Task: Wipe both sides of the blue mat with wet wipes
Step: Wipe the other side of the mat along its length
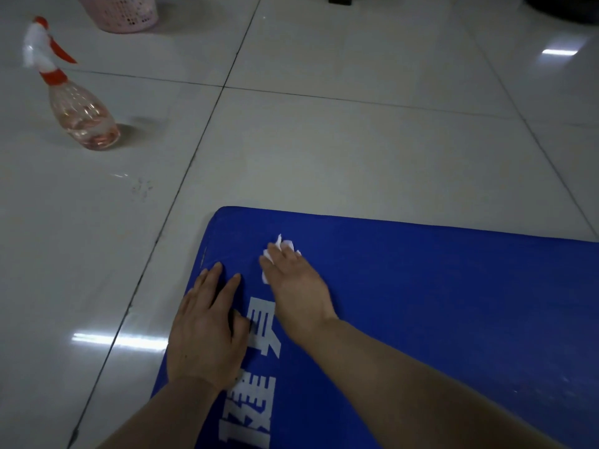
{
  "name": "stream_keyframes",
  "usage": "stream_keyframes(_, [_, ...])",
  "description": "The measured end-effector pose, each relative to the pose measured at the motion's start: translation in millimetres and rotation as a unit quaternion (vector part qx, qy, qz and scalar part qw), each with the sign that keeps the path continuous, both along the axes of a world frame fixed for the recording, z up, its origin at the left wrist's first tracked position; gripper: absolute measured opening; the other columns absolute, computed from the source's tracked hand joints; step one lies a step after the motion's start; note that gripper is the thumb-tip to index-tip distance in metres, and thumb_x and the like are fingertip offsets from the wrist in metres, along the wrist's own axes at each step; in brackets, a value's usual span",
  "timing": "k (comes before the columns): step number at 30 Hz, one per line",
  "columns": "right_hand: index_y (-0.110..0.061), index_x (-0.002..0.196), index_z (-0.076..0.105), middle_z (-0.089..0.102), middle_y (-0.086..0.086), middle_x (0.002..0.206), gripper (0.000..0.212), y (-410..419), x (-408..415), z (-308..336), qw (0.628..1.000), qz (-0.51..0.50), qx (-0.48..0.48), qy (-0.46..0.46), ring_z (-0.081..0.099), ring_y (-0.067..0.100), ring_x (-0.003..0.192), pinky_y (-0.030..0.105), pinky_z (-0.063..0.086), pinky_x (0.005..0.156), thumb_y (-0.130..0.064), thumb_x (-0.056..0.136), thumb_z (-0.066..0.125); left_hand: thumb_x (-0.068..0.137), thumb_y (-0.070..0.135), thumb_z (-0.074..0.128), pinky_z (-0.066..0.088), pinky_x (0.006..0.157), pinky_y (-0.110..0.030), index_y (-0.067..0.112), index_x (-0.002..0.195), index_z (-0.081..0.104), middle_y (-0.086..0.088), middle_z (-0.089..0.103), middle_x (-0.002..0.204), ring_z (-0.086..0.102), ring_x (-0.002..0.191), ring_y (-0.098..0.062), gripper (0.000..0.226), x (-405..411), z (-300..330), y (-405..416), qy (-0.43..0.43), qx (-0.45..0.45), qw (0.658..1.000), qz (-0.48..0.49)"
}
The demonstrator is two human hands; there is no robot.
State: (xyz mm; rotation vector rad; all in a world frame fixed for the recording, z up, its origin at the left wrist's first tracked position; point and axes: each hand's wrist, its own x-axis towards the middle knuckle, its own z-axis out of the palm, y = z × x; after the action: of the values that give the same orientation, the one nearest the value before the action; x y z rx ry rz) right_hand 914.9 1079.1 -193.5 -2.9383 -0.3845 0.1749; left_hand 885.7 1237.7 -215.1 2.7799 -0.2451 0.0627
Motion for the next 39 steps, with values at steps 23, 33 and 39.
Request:
stream_keyframes(23, [-0.010,0.152,0.007,-0.003,0.000,0.159,0.059,-77.9,-22.1,-12.7,0.954,-0.292,0.054,-0.049,-0.010,0.018,0.146,0.027,-0.009,0.116,-0.006,0.097,0.029,0.088,0.028,0.032,0.032,0.107,-0.053,0.008,0.125,0.062,-0.017,0.047,0.143,0.044,0.132,-0.036,0.052,-20.0,0.9,-0.3,-0.046,0.000,0.999,-0.011])
stream_keyframes(33, [-0.008,0.137,0.039,0.027,0.004,0.152,0.047,-75.5,-26.6,-12.2,0.954,-0.288,0.049,-0.074,0.023,0.017,0.140,0.024,0.021,0.114,0.005,0.092,0.034,0.089,0.034,0.024,0.024,0.114,-0.049,0.015,0.138,0.052,-0.013,0.038,0.151,0.034,0.139,-0.030,0.059,-56.7,-5.2,-4.4,0.010,0.026,0.999,0.041])
stream_keyframes(39, [-0.007,0.151,0.003,-0.007,0.008,0.158,0.074,12.1,-88.9,-6.5,0.999,0.033,0.010,-0.013,-0.009,0.026,0.145,0.034,-0.007,0.114,-0.011,0.093,0.048,0.089,0.032,0.027,0.029,0.110,-0.052,0.012,0.133,0.057,-0.016,0.043,0.147,0.040,0.136,-0.033,0.058,-57.2,-2.7,-1.7,0.003,0.013,0.999,0.033])
